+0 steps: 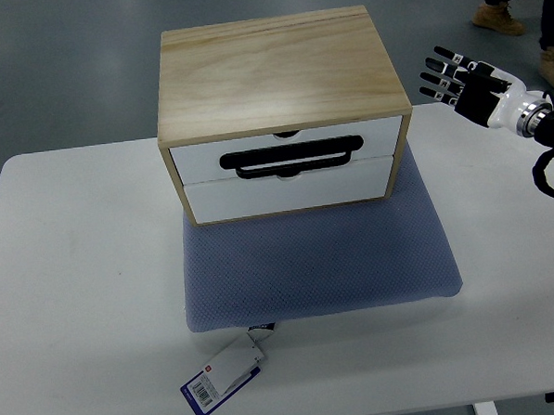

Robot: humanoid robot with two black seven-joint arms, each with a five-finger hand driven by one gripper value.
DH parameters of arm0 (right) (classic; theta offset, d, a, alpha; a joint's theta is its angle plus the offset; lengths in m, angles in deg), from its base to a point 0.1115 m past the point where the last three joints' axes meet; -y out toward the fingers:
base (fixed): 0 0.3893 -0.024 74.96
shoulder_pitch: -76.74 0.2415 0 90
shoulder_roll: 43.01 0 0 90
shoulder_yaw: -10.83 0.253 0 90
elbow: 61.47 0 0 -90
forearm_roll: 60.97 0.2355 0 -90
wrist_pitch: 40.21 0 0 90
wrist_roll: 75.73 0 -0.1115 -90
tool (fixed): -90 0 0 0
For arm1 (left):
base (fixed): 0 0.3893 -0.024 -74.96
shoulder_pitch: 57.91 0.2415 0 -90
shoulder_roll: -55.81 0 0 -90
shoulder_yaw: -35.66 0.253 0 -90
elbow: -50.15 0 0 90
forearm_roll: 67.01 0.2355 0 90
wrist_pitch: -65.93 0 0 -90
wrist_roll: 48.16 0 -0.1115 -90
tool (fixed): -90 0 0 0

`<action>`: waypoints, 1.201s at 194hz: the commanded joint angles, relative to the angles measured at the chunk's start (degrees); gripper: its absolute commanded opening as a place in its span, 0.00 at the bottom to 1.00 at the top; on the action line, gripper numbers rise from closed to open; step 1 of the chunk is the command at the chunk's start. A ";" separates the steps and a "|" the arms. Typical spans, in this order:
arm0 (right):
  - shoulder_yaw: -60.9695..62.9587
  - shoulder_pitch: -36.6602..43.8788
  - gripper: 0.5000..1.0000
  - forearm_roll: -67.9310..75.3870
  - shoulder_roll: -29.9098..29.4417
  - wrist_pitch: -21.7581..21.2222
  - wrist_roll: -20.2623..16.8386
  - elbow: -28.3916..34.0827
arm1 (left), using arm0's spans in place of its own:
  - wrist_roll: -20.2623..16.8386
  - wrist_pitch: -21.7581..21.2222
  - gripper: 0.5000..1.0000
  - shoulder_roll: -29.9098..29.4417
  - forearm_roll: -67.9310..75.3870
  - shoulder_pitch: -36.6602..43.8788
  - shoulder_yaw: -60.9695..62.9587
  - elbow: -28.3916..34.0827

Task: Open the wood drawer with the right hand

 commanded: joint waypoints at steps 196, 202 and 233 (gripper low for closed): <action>0.39 0.79 0.88 -5.43 10.06 -1.57 0.70 -0.09 | -0.27 -0.62 1.00 0.00 -0.11 -0.35 -0.03 0.68; 0.47 0.96 0.88 -7.19 10.86 -1.57 0.79 -0.09 | -0.18 -0.62 1.00 0.00 -0.11 -0.35 -0.03 0.68; 0.47 2.90 0.88 -16.76 15.16 -2.89 2.81 0.00 | -0.18 -0.62 1.00 0.00 -0.11 -0.35 -0.03 0.68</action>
